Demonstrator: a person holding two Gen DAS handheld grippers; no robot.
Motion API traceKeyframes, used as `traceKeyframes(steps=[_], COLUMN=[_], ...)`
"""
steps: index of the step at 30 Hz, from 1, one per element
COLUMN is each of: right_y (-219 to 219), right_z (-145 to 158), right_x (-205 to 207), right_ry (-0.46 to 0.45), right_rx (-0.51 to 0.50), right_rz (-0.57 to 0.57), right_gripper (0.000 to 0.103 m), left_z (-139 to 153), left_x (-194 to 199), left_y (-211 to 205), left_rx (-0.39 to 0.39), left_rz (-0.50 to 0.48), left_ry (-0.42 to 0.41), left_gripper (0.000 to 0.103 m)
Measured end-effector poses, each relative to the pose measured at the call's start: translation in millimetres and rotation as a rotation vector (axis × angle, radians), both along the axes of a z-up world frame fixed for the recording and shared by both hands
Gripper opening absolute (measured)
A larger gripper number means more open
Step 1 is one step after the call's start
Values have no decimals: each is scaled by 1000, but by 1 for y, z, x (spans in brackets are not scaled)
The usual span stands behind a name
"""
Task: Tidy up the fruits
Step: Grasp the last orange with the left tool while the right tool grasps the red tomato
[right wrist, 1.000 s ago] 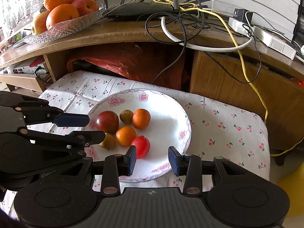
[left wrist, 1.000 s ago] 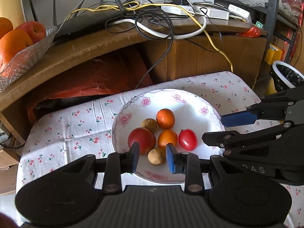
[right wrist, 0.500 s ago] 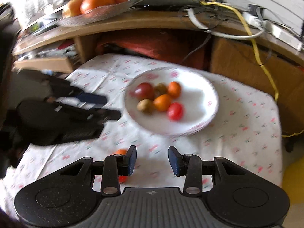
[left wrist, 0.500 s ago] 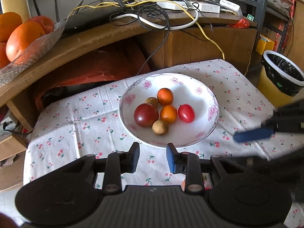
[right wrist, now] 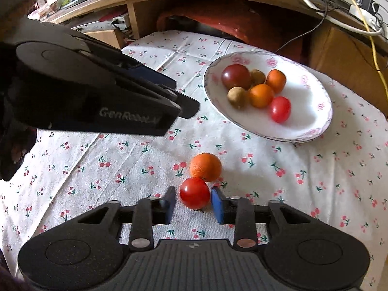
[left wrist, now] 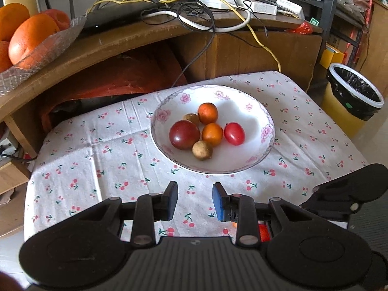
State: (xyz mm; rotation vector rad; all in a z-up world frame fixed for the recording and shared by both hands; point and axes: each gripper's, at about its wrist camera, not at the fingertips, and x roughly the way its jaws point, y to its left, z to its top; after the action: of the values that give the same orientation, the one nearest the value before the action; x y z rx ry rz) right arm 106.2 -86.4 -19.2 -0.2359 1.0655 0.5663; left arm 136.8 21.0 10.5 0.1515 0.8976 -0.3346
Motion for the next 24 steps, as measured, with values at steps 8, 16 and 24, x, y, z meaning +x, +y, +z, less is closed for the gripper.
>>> traceKeyframes(steps=[8,16,24], right_y=[-20,-58,-76], right_z=[5,10,9], right_x=[-2,-14,-6], right_ry=[25,33,36], right_rx=[6,-42,-26], right_rz=[-22,-90,-135], right_gripper=[22,22,22], left_z=[-7,-24,-35], left_x=[-5,-14,-15], left_y=[-15,-35,-50], left_rx=[-32,7,45], left_rz=[-78,-146,-156], left_ry=[58,103,105], left_gripper=[39,40,40])
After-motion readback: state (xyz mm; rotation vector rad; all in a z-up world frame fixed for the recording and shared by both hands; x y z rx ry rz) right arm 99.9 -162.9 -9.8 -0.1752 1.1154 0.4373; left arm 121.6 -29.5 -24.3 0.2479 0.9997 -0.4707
